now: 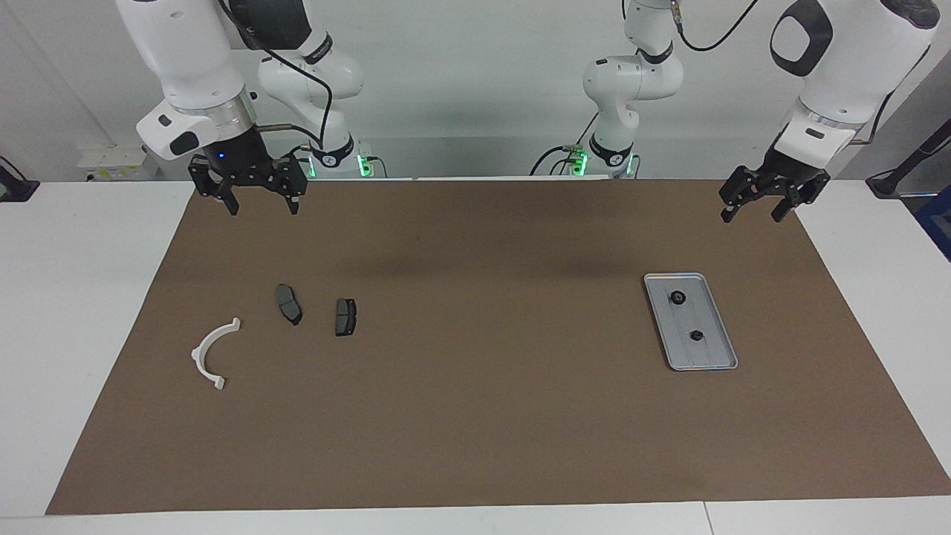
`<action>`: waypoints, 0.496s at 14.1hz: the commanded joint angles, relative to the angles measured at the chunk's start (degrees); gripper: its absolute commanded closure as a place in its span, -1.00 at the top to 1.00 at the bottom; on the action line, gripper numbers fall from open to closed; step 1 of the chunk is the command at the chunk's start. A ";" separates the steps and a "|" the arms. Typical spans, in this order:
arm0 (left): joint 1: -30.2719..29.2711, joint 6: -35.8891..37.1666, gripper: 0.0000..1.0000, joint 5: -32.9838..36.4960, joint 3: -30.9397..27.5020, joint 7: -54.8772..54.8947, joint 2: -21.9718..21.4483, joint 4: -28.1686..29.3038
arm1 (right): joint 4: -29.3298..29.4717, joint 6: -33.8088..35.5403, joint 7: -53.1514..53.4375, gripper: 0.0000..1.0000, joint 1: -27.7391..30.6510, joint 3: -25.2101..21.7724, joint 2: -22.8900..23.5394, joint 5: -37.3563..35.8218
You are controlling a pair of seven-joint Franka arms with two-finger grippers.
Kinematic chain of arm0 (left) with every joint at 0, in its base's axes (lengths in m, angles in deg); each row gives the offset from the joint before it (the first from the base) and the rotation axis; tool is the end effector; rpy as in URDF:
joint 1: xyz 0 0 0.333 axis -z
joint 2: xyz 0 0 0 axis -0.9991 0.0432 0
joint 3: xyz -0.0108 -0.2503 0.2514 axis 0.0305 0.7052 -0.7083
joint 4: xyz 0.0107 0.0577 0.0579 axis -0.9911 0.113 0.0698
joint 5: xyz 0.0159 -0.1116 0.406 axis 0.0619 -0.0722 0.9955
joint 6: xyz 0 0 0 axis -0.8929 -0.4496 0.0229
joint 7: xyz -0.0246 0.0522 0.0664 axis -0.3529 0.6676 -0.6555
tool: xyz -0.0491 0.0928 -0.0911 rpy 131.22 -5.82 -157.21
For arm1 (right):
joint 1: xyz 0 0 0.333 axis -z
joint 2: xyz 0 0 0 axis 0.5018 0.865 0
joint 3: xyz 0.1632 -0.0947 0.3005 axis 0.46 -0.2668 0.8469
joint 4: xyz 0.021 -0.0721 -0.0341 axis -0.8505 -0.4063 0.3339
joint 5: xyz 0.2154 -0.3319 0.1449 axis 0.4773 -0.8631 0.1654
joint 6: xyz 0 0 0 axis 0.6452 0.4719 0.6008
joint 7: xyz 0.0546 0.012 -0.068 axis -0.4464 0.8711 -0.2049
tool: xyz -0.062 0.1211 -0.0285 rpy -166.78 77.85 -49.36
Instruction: Pick bearing gear from pile to tray
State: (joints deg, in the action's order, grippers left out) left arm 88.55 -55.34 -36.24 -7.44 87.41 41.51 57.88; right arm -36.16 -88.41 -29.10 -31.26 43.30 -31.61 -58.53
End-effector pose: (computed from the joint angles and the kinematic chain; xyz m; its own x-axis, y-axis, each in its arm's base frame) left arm 0.5770 0.0014 0.6013 0.9972 -0.0381 0.0644 -0.0413 -0.9979 0.0492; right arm 0.5871 0.0538 0.6280 0.9999 -0.0066 0.0159 -0.0069 -0.9998 0.0188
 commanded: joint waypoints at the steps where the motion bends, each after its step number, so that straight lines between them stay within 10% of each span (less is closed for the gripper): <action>1: 0.64 3.61 1.00 1.36 -0.69 -0.66 1.01 -3.29 | -1.66 -0.44 -1.03 1.00 0.52 0.52 -1.39 0.77; 7: 0.90 10.91 1.00 1.62 -0.52 -0.66 3.65 -8.84 | -1.57 -0.61 -1.03 1.00 -0.01 0.44 -1.39 0.77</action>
State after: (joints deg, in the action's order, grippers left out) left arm 88.56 -47.32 -36.00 -7.63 87.41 43.25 52.05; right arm -36.16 -88.41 -29.10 -31.71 43.59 -31.64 -58.52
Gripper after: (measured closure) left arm 0.000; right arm 0.000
